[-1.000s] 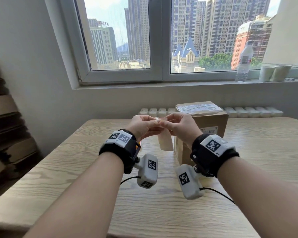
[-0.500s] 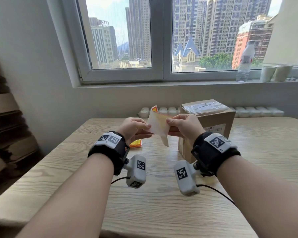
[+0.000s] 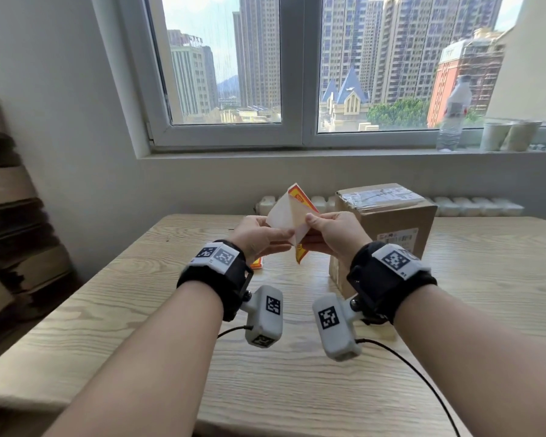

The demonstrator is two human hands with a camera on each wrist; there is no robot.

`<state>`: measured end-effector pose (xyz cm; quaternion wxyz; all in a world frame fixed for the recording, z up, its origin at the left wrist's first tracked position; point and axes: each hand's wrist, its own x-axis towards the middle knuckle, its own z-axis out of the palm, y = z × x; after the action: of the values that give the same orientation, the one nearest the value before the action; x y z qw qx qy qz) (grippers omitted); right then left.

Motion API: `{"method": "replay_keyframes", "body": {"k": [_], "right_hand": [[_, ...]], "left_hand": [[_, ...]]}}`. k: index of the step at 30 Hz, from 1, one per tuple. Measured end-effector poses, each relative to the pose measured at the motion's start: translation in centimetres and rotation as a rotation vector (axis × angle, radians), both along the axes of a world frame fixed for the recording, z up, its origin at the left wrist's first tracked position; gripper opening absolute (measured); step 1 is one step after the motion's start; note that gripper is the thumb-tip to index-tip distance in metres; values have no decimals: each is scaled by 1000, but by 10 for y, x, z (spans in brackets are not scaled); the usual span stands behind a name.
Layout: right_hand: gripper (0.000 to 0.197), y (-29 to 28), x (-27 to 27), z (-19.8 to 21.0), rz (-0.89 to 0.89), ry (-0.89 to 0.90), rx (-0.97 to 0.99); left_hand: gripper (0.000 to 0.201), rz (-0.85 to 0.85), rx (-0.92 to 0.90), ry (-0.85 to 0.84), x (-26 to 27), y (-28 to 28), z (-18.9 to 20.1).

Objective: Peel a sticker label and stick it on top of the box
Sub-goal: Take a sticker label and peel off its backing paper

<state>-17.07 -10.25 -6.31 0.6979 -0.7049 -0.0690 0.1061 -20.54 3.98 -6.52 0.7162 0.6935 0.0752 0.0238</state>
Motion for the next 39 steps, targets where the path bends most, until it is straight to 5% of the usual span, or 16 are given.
{"method": "replay_keyframes", "body": {"k": [7, 12, 18, 27, 30, 39], "right_hand": [[34, -5, -4, 0, 70, 46, 32], [58, -1, -2, -6, 155, -3, -25], [64, -1, -6, -12, 252, -22, -164], [42, 3, -7, -14, 94, -109, -217], [35, 5, -7, -13, 86, -119, -223], [13, 6, -6, -15, 125, 34, -198]], "left_hand": [[6, 41, -68, 29, -3, 17, -7], [10, 106, -102, -54, 4, 15, -7], [16, 165, 83, -93, 11, 5, -6], [10, 196, 179, -138, 12, -3, -4], [25, 155, 222, -86, 11, -3, -5], [11, 66, 216, 85, 10, 4, -1]]}}
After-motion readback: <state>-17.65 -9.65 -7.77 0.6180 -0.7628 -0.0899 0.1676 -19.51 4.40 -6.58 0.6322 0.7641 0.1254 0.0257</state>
